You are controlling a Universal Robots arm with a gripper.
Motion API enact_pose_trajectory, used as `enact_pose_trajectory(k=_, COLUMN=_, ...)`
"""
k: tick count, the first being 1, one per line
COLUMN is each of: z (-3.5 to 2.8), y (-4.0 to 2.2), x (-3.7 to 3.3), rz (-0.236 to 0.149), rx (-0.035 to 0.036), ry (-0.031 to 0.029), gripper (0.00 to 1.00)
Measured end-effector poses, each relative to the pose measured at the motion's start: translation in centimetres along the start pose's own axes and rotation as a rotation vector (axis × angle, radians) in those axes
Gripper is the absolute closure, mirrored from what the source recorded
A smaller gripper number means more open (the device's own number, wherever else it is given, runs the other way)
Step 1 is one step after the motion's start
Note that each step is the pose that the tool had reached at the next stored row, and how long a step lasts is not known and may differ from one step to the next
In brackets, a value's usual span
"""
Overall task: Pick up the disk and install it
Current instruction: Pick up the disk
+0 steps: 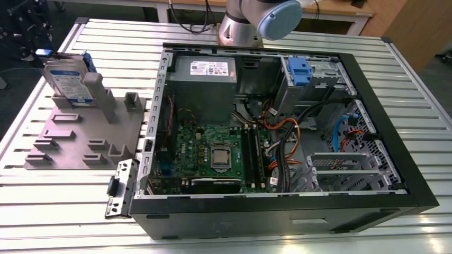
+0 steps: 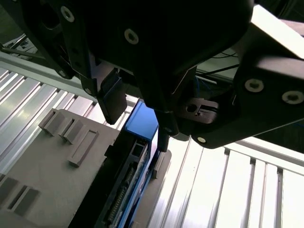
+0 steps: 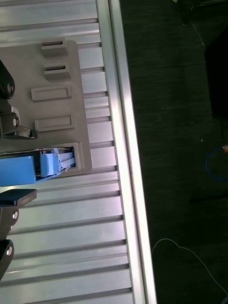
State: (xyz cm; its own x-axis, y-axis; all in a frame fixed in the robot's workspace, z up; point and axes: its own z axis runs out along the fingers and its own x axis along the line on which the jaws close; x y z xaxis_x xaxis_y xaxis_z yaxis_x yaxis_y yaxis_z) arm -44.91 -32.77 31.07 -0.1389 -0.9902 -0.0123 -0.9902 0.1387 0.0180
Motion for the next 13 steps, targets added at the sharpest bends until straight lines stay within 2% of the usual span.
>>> enact_pose_trajectory(k=13, z=0.02, y=0.01, x=0.0, rz=0.0, rx=0.0005, ry=-0.0006, gripper=0.47)
